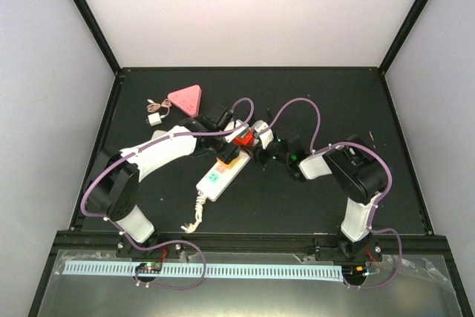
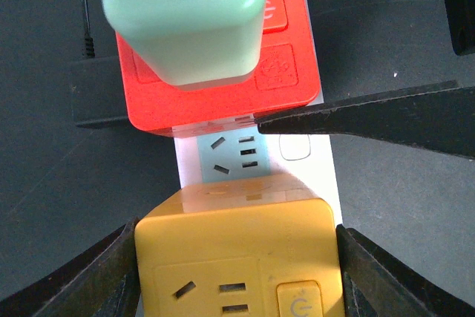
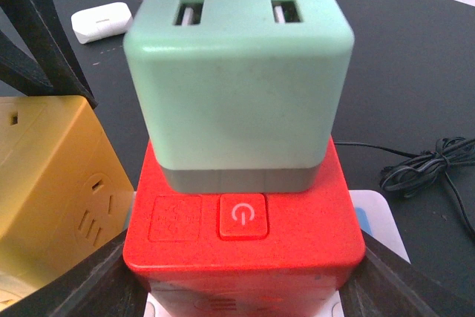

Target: Pull the plug off the socket

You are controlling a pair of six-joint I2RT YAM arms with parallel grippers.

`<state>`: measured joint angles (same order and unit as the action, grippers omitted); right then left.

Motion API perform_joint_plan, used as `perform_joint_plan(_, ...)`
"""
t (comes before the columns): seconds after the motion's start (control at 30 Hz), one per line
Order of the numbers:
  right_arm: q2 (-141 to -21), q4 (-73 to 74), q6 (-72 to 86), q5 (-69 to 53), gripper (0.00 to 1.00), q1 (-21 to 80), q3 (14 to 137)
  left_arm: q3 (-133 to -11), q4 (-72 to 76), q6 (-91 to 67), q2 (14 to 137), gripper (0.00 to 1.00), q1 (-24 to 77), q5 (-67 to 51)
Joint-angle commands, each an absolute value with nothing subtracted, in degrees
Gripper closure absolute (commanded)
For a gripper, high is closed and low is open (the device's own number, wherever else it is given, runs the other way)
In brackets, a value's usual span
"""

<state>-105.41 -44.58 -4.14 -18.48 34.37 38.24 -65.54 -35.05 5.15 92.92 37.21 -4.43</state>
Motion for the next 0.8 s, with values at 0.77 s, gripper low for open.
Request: perform_joint_plan(0.77, -107.6, -43.6, -7.4, -9.8, 0.99, 34.3, 38.5, -72.9, -41.4, 6.5, 90.1, 0.98, 40.9, -1.7)
